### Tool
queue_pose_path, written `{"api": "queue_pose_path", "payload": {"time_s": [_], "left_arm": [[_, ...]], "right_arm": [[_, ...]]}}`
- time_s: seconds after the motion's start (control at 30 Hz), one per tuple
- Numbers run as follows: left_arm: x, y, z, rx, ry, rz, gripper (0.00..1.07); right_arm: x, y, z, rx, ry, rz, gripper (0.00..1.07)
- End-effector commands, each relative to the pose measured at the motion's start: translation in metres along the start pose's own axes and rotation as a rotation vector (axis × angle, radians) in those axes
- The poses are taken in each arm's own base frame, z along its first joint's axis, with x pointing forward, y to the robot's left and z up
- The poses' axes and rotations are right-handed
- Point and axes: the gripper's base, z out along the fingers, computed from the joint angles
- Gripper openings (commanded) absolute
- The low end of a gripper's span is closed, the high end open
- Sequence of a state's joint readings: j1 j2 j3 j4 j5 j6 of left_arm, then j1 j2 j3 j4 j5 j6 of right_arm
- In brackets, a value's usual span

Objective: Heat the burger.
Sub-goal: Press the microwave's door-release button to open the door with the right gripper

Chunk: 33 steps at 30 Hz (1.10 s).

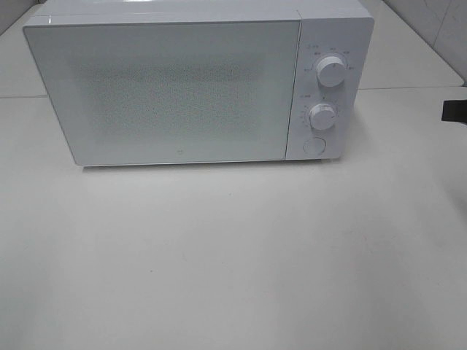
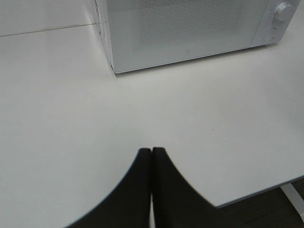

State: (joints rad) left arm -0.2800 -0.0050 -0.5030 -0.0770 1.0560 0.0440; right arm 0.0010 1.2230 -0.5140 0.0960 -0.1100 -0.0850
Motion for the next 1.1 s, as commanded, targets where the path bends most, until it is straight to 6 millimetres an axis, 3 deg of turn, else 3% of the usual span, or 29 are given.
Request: {"api": "queue_pose_path", "payload": {"time_s": [0.03,0.23,0.3,0.4,0.47,0.57,0.6,0.73,1.03,1.1], "left_arm": [[0.001,-0.001,-0.002,0.006,-0.034,0.001,0.0],[0.001,-0.001,-0.002,0.006,-0.034,0.001,0.0],[0.001,-0.001,-0.002,0.006,-0.034,0.001,0.0],[0.001,-0.001,-0.002,0.006,-0.034,0.001,0.0],[0.001,-0.001,-0.002,0.006,-0.034,0.001,0.0],[0.001,-0.001,-0.002,0.006,-0.034,0.001,0.0],[0.001,-0.001,-0.002,0.006,-0.034,0.001,0.0],[0.001,-0.001,-0.002,0.006,-0.034,0.001,0.0],[0.001,-0.001,-0.002,0.006,-0.034,0.001,0.0],[0.001,-0.001,-0.002,0.006,-0.034,0.001,0.0]], "right_arm": [[0.001,-0.001,0.02,0.013,-0.052,-0.003,0.0],[0.011,0.01,0.041,-0.019,-0.049,0.007,0.0],[0.02,0.028,0.051,-0.073,-0.034,-0.029,0.0],[0.022,0.035,0.053,-0.094,-0.032,-0.042,0.0],[0.036,0.062,0.063,-0.173,-0.02,-0.087,0.0],[0.038,0.068,0.065,-0.19,-0.022,-0.092,0.0],[0.044,0.081,0.068,-0.226,-0.031,-0.094,0.0],[0.053,0.105,0.075,-0.293,-0.037,-0.027,0.0],[0.055,0.128,0.09,-0.342,-0.001,0.113,0.0],[0.055,0.131,0.096,-0.342,0.019,0.212,0.0]]}}
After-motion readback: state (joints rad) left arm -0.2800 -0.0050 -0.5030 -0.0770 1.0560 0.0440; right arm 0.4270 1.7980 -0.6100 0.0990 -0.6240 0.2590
